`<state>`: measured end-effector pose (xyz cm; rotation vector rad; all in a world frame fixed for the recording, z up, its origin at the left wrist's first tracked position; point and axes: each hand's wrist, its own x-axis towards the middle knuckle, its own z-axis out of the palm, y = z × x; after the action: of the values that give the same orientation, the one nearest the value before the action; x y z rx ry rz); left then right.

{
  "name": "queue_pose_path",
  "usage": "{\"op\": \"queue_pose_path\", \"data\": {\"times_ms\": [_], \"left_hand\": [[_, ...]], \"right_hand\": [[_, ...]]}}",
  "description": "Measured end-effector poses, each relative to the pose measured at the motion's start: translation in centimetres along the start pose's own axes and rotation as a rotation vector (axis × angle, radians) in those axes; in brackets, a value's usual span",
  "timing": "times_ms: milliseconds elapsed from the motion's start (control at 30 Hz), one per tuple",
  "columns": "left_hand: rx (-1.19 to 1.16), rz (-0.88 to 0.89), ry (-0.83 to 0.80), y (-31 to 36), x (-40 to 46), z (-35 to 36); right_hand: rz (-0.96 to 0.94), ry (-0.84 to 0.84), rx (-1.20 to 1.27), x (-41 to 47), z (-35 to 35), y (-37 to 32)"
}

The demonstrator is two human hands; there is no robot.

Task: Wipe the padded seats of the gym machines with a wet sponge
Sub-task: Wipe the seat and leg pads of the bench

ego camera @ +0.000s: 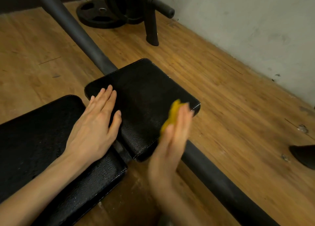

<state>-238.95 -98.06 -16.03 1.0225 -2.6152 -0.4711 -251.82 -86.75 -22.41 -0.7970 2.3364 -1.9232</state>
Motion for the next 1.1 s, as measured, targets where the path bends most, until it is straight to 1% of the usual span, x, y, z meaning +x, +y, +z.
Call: {"op": "queue_pose_path", "data": {"times_ms": [67,100,200,233,267,300,333,367,433,533,600,733,800,833,900,1000,1067,1100], "left_hand": [[0.002,-0.002,0.005,0.0,0.0,0.0],[0.0,-0.002,0.002,0.1,0.0,-0.1],[-0.01,-0.005,0.002,0.2,-0.1,-0.2],[-0.016,-0.006,0.005,0.3,-0.2,-0.2],[-0.02,-0.004,0.007,0.3,-0.2,-0.2],[-0.021,-0.002,0.009,0.2,-0.2,-0.2],[-0.019,0.001,0.01,0.1,-0.2,-0.1],[-0.017,0.003,0.009,0.0,-0.2,-0.1],[-0.012,0.008,0.006,-0.1,-0.1,0.0],[-0.006,0.01,0.016,0.0,-0.1,0.1],[-0.004,0.004,0.024,0.0,-0.1,0.1],[0.007,0.005,0.03,0.2,0.0,0.1],[0.014,0.005,0.031,0.2,0.0,0.1],[0.016,0.008,0.029,0.1,0.0,0.1],[0.01,0.005,0.034,0.2,-0.1,0.1],[-0.003,0.013,0.031,0.2,-0.2,0.1],[0.002,0.018,0.041,0.1,-0.2,0.1],[0.001,0.019,0.047,0.1,-0.1,0.2]], "right_hand": [[-0.2,-0.119,-0.122,-2.2,0.3,1.2],[-0.189,-0.13,-0.105,-1.5,0.1,1.3],[0.017,0.081,-0.016,4.8,-2.0,-0.7],[0.091,0.08,-0.023,7.0,-2.9,-1.2],[0.129,0.002,-0.054,9.0,-3.7,-1.4],[0.13,-0.112,-0.129,10.2,-4.3,-1.7],[0.093,-0.217,-0.239,10.9,-4.8,-1.9],[0.044,-0.284,-0.352,11.3,-5.0,-1.9],[-0.043,-0.347,-0.53,11.6,-4.9,-2.5],[-0.149,-0.378,-0.811,13.1,-2.0,-3.5],[-0.151,-0.413,-0.911,14.6,2.1,-4.2],[-0.134,-0.447,-0.852,17.3,10.8,-5.6],[-0.145,-0.454,-0.824,17.7,12.2,-6.0],[-0.149,-0.455,-0.814,17.4,11.5,-6.1],[-0.161,-0.448,-0.856,16.2,7.9,-5.6],[-0.157,-0.423,-0.926,13.2,-0.6,-4.2],[-0.117,-0.439,-0.858,11.6,-4.5,-3.8],[-0.122,-0.43,-0.839,11.6,-4.9,-3.5]]}}
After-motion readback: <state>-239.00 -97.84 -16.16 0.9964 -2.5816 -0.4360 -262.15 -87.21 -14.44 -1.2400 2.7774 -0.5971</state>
